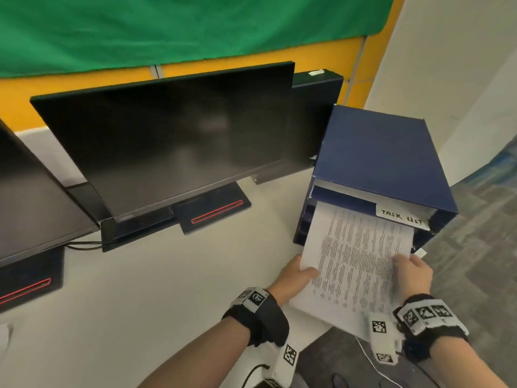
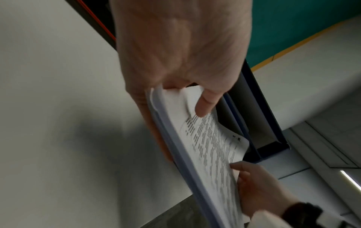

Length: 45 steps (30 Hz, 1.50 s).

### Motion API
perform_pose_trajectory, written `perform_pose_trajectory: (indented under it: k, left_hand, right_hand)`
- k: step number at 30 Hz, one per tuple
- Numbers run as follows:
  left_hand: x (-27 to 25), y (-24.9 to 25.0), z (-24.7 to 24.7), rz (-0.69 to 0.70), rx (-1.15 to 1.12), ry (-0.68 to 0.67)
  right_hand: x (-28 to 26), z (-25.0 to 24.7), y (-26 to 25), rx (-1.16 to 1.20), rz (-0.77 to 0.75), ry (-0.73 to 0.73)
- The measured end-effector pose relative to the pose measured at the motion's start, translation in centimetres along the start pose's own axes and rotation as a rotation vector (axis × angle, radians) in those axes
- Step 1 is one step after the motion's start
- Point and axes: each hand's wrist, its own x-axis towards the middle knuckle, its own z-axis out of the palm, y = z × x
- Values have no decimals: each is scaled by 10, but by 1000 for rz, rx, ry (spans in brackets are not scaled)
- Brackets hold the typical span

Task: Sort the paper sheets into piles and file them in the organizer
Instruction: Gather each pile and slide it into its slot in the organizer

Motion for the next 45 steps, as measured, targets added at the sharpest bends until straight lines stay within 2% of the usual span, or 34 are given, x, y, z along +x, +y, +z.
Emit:
perform_pose_trajectory:
  k: [3,6,10,13,16,18,22,25,28,32,36,38,41,45]
  left_hand:
    - [6,0,0,46,73,96]
    - [17,15,-1,68,32,193]
    - [28,36,7,88,19,219]
    - [33,42,12,71,4,229]
    - [33,40,9,66,-52,240]
    - [26,37,0,45,-151,269]
    - [14,19,-31,-5,-276,359]
    - [4,0,-55,-2,-289,402]
    - [-10,-22,-79,35,-238,462]
    - [-41,-58,-122,63,-2,603]
    - [-89,-103,-177,26,380,838]
    - [-117,-127,-206,-91,588,995]
    - [-168,-162,-251,-401,728,1205]
    - [-244,-204,-298,-912,700,1272]
  right_hand:
    - [-8,-7,-20,97,11,-65]
    - [-40,-20,-10,280,107,-219]
    - [-85,-28,39,394,258,-409]
    - [-97,-15,36,463,346,-587]
    - [-84,1,10,615,364,-547]
    - [-64,11,-7,593,373,-486]
    - [-30,31,-42,527,332,-551]
    - [-11,51,-56,644,295,-587]
    - [-13,78,-61,664,205,-598]
    - [-33,108,-49,619,212,-686]
    - [-98,158,-27,211,107,-913]
    - [-134,189,-9,-7,59,-1047]
    - [-183,229,16,-224,31,-1224]
    - [-231,266,34,-383,-10,-1384]
